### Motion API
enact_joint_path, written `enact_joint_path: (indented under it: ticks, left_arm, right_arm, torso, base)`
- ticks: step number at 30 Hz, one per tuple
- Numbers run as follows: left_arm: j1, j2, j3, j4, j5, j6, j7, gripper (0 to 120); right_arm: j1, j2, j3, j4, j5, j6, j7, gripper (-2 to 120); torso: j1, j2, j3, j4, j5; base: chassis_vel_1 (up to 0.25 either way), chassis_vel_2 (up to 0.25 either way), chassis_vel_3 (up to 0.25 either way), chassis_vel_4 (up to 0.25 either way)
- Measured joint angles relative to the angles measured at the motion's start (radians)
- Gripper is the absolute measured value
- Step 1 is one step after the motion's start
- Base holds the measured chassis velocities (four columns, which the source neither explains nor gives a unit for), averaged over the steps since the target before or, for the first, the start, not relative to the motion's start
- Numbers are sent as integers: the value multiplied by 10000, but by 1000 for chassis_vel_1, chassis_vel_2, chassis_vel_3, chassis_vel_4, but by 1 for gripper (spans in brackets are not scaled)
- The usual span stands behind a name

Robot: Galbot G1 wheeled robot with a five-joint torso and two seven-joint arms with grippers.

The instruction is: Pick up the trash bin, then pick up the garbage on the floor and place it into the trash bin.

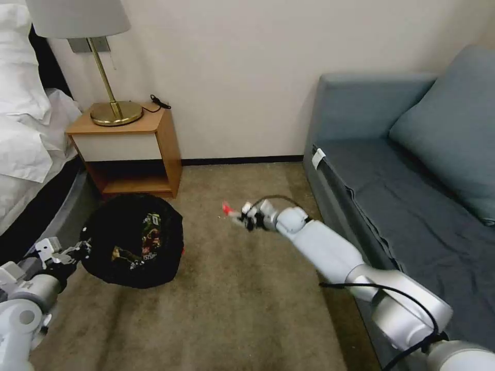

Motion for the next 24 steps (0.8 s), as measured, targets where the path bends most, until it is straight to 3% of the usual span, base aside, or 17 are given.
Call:
enact_joint_path:
  ticks: [7,14,20,24]
  left_arm:
    - [-76,-195,223,-43,233,33,-8,4]
    - [-259,-255,514,208,369,44,16,4]
    - [-571,-253,671,473,422,52,41,4]
    - [-613,-294,699,480,423,63,56,4]
  right_arm:
    - [353,-358,382,1830,1311,-104,461,0]
    - [740,-541,65,3921,3491,-500,925,0]
    - [752,-352,-429,5915,5532,-1030,1648,0]
    - [621,-270,-786,6818,5972,-1259,1875,0]
  torso:
    - [0,0,0,-4,0]
    - [-1,0,0,-2,-2]
    - [0,0,0,-2,-2]
    - [-1,0,0,-1,-3]
  base:
    - [0,0,0,0]
    - [0,0,0,0]
    - [0,0,0,0]
    - [0,0,0,0]
